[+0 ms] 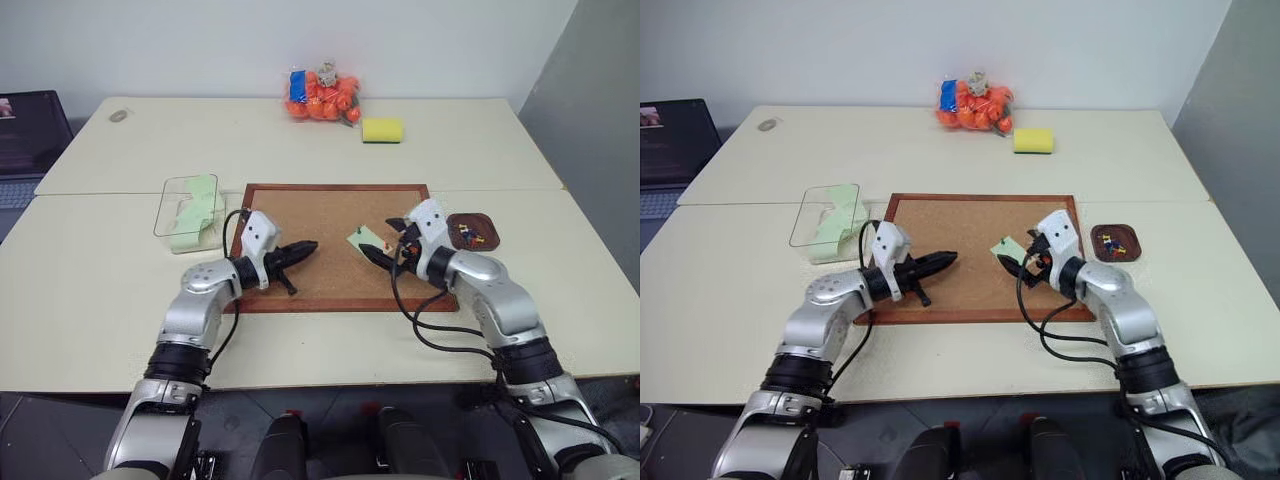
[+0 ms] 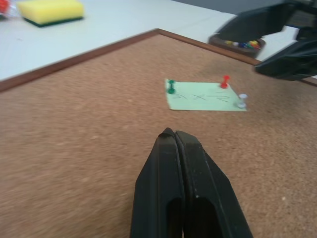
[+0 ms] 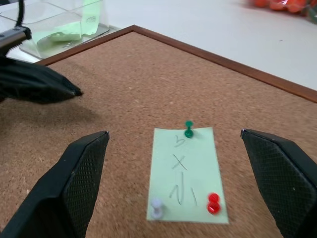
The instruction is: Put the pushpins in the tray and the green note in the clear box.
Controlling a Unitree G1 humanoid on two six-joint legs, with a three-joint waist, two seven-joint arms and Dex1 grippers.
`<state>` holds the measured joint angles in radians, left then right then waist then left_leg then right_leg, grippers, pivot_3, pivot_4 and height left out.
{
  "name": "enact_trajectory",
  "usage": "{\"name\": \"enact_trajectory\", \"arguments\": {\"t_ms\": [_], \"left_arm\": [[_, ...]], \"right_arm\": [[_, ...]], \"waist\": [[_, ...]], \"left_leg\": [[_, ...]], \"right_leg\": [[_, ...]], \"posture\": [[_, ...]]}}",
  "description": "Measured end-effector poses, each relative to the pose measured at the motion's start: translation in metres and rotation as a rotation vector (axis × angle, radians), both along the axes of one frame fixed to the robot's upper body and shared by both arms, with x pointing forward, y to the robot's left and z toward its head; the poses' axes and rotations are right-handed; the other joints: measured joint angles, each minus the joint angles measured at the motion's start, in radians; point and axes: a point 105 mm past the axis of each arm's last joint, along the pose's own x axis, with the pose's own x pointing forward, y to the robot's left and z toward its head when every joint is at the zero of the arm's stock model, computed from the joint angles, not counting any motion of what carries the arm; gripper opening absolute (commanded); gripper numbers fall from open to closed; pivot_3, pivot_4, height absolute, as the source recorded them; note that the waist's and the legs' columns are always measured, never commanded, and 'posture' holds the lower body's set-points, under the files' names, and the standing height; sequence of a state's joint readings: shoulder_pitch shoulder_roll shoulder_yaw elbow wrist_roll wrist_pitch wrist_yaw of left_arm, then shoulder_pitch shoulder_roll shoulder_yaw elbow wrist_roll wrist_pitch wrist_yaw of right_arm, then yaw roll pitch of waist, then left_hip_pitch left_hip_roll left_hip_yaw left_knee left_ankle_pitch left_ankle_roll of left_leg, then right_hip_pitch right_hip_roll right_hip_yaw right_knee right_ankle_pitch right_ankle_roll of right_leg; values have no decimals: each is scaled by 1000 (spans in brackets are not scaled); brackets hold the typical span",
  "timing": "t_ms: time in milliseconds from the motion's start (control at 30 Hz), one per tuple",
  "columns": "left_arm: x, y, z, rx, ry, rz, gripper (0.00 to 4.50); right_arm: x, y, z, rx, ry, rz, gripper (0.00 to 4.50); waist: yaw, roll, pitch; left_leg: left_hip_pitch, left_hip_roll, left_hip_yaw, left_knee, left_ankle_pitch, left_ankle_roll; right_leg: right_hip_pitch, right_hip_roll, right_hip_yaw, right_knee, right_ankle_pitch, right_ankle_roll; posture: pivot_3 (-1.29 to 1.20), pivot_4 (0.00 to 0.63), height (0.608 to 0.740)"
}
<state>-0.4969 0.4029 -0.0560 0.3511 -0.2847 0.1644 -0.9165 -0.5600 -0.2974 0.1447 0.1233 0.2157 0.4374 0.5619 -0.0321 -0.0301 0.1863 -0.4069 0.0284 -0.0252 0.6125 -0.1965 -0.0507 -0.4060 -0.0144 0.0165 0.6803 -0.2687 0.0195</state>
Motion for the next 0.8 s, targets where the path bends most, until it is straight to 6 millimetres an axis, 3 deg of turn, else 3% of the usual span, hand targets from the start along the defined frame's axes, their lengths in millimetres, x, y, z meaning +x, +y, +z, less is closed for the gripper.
{"name": "enact_trajectory", "arguments": {"t_ms": [133,600,800], "left_arm": [[-2,-3,-12,39,24,-21,64],[-3,-3,-13,34,9,-3,64],[-4,-2,-13,37,12,2,0]], "right_arm": [[13,2,-3,-38,1,-32,4500],[23,26,-20,-31,35,4,4500],[29,32,-23,-30,32,6,3422]], "waist": [[1,0,0],[0,0,0],[-1,0,0]], "left_leg": [[0,0,0,0,0,0],[0,0,0,0,0,0],[0,0,0,0,0,0]], "right_leg": [[0,0,0,0,0,0],[0,0,0,0,0,-1],[0,0,0,0,0,-1]], "posture": [[0,150,740],[0,150,740],[0,150,740]]}}
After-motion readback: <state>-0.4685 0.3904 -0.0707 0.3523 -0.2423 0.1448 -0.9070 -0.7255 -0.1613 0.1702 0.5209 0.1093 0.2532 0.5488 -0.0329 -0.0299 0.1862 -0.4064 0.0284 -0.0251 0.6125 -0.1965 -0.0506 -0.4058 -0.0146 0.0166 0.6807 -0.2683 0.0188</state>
